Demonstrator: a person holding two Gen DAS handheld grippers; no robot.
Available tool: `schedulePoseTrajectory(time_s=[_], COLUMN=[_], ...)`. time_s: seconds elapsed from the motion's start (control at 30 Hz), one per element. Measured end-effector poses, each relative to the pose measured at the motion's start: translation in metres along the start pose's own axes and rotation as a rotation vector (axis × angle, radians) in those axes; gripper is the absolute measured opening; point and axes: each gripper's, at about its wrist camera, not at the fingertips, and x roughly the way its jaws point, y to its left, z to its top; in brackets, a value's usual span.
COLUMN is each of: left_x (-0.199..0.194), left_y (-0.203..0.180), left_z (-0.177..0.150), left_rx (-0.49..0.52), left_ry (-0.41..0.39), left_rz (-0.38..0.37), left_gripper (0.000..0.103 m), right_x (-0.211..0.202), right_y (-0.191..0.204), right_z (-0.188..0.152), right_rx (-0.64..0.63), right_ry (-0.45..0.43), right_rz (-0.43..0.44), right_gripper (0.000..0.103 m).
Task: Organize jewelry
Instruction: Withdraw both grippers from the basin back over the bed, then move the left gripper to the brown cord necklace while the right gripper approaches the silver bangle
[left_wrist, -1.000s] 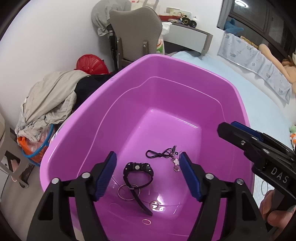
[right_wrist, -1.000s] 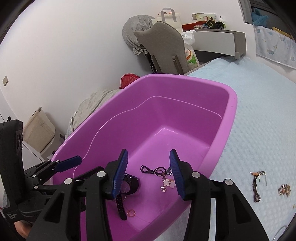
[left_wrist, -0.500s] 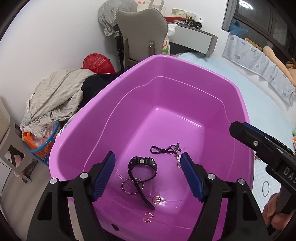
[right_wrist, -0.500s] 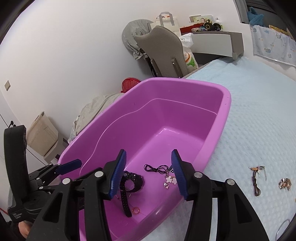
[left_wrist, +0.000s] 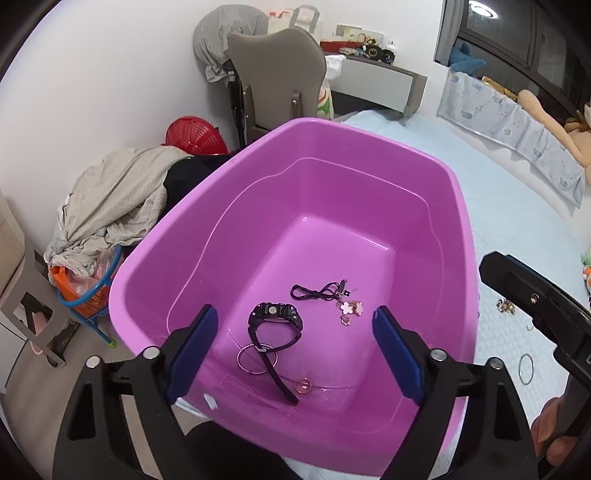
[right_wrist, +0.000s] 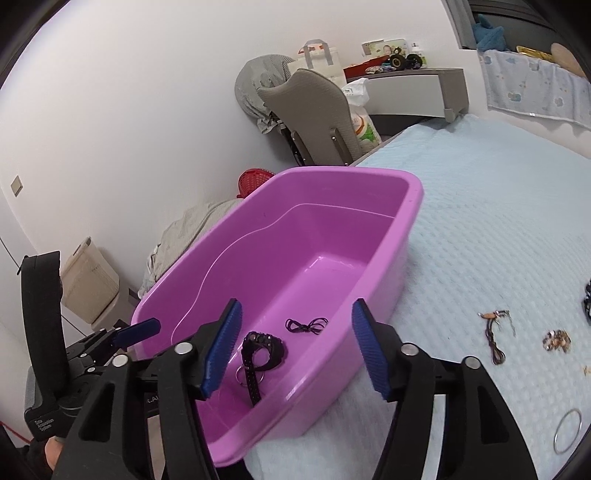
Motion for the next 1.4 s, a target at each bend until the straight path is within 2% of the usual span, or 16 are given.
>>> schedulePoseTrajectory(time_s=[0.23, 0.43, 0.9, 1.1, 1.4], left_x=[-0.019, -0.036, -0.069, -0.060, -0.013], left_y=[-0.016, -0.040, -0.132, -0.167, -0.205], left_z=[-0.010, -0.026, -0.071, -0.090, -0.101], left_rx=[0.021, 0.065, 0.241, 0.285, 0.327], left_ry=[-0.021, -0.055, -0.105, -0.075, 0.015], left_rz=[-0.015, -0.043, -0.210, -0.264, -0.252], left_gripper=[0.090, 0.094, 0.095, 0.096, 0.096], right_x=[-0.030, -0.060, -0.154, -0.179, -0.182], right_y=[-0.011, -0.032, -0.119, -0.154, -0.200], right_z=[-0.020, -0.055, -0.160, -0.193, -0.217], right_rx=[0.043, 0.117, 0.254, 0.300, 0.377], right_ry=[-0.023, -0.041, -0.070, -0.056, -0.033], right_rz=[-0.015, -0.049, -0.307, -0.415, -0.489], right_gripper=[0.064, 0.068, 0.071, 0.071, 0.072])
